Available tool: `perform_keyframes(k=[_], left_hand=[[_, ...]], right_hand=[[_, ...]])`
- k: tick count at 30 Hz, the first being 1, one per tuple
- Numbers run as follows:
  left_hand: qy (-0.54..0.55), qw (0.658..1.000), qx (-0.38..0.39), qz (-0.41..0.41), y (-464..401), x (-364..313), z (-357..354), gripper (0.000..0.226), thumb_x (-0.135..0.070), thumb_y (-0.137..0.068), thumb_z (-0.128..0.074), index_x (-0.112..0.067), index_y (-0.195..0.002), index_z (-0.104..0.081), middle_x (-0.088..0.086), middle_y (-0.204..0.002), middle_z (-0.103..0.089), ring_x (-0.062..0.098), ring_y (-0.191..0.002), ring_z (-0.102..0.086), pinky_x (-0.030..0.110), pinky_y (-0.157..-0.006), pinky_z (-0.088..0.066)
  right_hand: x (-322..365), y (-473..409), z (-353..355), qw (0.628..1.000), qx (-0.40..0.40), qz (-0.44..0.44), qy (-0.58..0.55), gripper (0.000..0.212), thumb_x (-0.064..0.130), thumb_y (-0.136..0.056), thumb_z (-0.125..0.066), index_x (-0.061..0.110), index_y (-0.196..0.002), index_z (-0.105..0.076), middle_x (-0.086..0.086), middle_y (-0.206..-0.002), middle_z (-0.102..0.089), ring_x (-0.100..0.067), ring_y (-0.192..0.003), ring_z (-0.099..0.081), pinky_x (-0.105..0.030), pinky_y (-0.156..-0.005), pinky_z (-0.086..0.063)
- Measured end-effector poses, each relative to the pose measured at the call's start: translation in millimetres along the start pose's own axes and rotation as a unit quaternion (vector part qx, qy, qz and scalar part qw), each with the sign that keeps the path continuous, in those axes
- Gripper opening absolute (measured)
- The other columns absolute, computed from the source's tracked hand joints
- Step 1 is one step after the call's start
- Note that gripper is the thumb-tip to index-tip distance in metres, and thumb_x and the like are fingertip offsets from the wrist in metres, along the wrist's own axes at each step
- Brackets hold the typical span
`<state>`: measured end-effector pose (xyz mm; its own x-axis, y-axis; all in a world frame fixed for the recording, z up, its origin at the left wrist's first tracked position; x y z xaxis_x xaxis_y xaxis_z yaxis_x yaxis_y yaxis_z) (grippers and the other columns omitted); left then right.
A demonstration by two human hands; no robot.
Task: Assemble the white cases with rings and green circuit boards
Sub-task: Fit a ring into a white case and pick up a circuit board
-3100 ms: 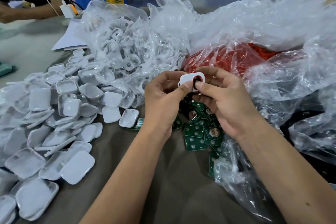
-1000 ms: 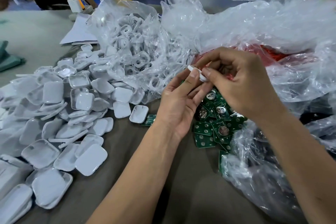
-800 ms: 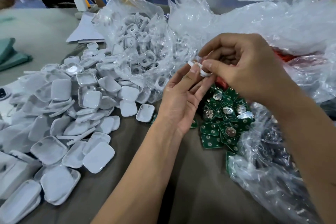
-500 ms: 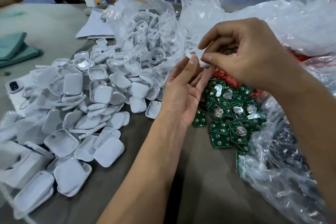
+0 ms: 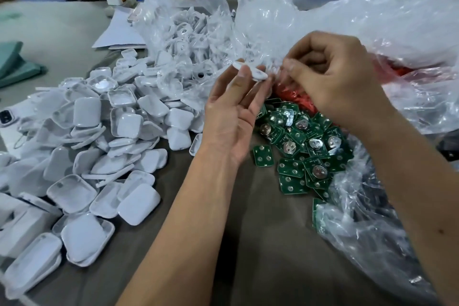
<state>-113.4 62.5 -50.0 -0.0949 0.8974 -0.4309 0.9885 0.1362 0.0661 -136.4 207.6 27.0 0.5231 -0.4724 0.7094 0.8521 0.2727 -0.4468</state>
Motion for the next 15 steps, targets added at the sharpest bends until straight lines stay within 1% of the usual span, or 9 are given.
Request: perform_keyframes(k=[2, 4, 5, 6, 7, 10, 12, 13, 15], left_hand=[[0.013, 1.000, -0.015, -0.002, -1.4, -2.6, 3.0, 0.034, -0.002, -0.082, -0.069, 0.000, -0.115, -0.061, 0.031, -0.122, -0.065, 0.042, -0.103, -0.069, 0.036, -0.082, -0.064], [0.023, 1.000, -0.017, 0.000, -1.3, -3.2, 4.5, 0.053, -0.004, -0.089, -0.067, 0.003, -0.139, -0.052, 0.032, -0.128, -0.063, 0.042, -0.110, -0.067, 0.036, -0.084, -0.063], [0.031, 0.999, -0.019, 0.004, -1.4, -2.8, 4.8, 0.060, -0.005, -0.091, -0.066, 0.004, -0.146, -0.046, 0.032, -0.131, -0.062, 0.042, -0.112, -0.067, 0.036, -0.085, -0.063], [0.036, 0.999, -0.020, 0.009, -1.9, -1.9, 5.1, 0.064, -0.005, -0.091, -0.066, 0.004, -0.149, -0.041, 0.032, -0.133, -0.061, 0.042, -0.113, -0.066, 0.036, -0.086, -0.063], [0.038, 0.999, -0.020, 0.010, -2.3, -1.6, 5.5, 0.067, -0.006, -0.089, -0.066, 0.004, -0.151, -0.040, 0.031, -0.135, -0.060, 0.042, -0.114, -0.066, 0.036, -0.087, -0.062], [0.041, 0.999, -0.014, 0.007, -1.8, -2.6, 5.2, 0.062, -0.007, -0.089, -0.066, 0.000, -0.147, -0.045, 0.031, -0.132, -0.063, 0.041, -0.108, -0.069, 0.035, -0.088, -0.061], [0.040, 0.999, 0.000, 0.015, -1.7, -0.3, 4.5, 0.053, -0.007, -0.091, -0.064, -0.003, -0.141, -0.049, 0.030, -0.127, -0.065, 0.040, -0.104, -0.070, 0.035, -0.091, -0.060], [0.042, 0.999, 0.010, 0.024, -0.8, 1.8, 4.4, 0.055, -0.007, -0.090, -0.064, -0.001, -0.142, -0.048, 0.030, -0.126, -0.065, 0.040, -0.104, -0.071, 0.035, -0.090, -0.061], [0.040, 0.998, 0.020, 0.045, -0.5, 8.1, 4.3, 0.064, -0.007, -0.088, -0.064, 0.006, -0.147, -0.043, 0.032, -0.125, -0.065, 0.041, -0.104, -0.071, 0.034, -0.086, -0.062]], right_hand=[[-9.6, 6.9, -14.8, 0.992, 0.085, -0.019, 0.096, 0.008, 0.024, -0.094, -0.077, 0.017, -0.097, -0.075, 0.006, -0.082, -0.073, -0.009, -0.075, -0.072, -0.034, -0.073, -0.063], [-18.1, 20.5, -38.7, 0.951, 0.200, -0.021, 0.234, 0.021, 0.041, -0.089, -0.079, 0.024, -0.099, -0.073, 0.011, -0.088, -0.068, -0.010, -0.081, -0.068, -0.028, -0.069, -0.055], [-21.0, 26.6, -47.5, 0.924, 0.229, -0.011, 0.306, 0.028, 0.046, -0.087, -0.079, 0.025, -0.103, -0.070, 0.009, -0.094, -0.064, -0.015, -0.086, -0.065, -0.032, -0.070, -0.052], [-22.3, 30.6, -52.7, 0.906, 0.233, -0.001, 0.353, 0.033, 0.048, -0.086, -0.079, 0.025, -0.106, -0.067, 0.007, -0.099, -0.059, -0.019, -0.091, -0.062, -0.035, -0.073, -0.052], [-22.1, 32.9, -54.7, 0.904, 0.224, 0.003, 0.365, 0.035, 0.047, -0.086, -0.079, 0.024, -0.107, -0.064, 0.006, -0.102, -0.056, -0.021, -0.094, -0.061, -0.039, -0.075, -0.053], [-22.7, 35.5, -52.7, 0.932, 0.199, 0.001, 0.303, 0.024, 0.037, -0.087, -0.081, 0.027, -0.097, -0.062, 0.010, -0.097, -0.055, -0.019, -0.093, -0.059, -0.042, -0.079, -0.053], [-26.0, 36.9, -51.1, 0.947, 0.192, 0.001, 0.256, 0.019, 0.026, -0.087, -0.082, 0.027, -0.091, -0.063, 0.014, -0.089, -0.057, -0.010, -0.084, -0.059, -0.033, -0.074, -0.051], [-27.6, 38.2, -50.1, 0.957, 0.185, -0.004, 0.224, 0.022, 0.022, -0.087, -0.083, 0.027, -0.092, -0.063, 0.014, -0.085, -0.058, -0.005, -0.077, -0.058, -0.026, -0.070, -0.049], [-31.3, 39.1, -41.2, 0.976, 0.144, -0.016, 0.164, 0.027, 0.021, -0.087, -0.083, 0.027, -0.099, -0.060, 0.015, -0.080, -0.060, -0.001, -0.070, -0.058, -0.016, -0.062, -0.043]])
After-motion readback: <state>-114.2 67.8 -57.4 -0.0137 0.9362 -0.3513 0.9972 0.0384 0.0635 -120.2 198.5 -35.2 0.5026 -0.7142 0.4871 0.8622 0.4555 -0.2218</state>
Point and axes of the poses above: each hand's wrist, its own y-axis away from the middle knuckle, its own z-axis out of the back of the hand, x = y × z, the point moved 6 cm from there along -y, towards the middle knuckle
